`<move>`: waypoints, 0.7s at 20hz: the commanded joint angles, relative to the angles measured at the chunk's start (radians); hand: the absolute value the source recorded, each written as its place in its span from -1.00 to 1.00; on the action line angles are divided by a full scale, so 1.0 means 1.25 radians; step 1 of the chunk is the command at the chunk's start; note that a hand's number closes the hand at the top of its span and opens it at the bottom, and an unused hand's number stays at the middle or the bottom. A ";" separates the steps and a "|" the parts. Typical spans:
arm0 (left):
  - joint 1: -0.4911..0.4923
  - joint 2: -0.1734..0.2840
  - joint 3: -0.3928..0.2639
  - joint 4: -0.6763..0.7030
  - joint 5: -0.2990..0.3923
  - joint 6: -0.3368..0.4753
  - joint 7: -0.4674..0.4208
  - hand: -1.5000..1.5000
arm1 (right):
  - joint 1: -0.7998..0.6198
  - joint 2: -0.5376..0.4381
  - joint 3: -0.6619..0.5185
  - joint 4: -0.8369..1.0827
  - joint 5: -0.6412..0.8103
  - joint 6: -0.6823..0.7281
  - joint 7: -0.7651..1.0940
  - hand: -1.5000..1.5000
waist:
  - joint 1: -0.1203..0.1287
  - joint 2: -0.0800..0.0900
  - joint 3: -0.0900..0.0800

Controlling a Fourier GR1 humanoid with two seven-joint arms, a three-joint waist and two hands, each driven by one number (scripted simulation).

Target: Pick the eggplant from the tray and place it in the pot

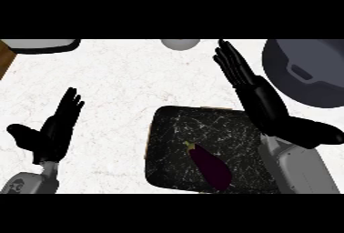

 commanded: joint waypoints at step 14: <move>-0.185 -0.017 0.016 -0.052 -0.035 0.026 -0.019 0.00 | -0.294 -0.216 0.116 0.256 -0.043 0.716 -0.315 -1.00 | 0.083 0.032 -0.029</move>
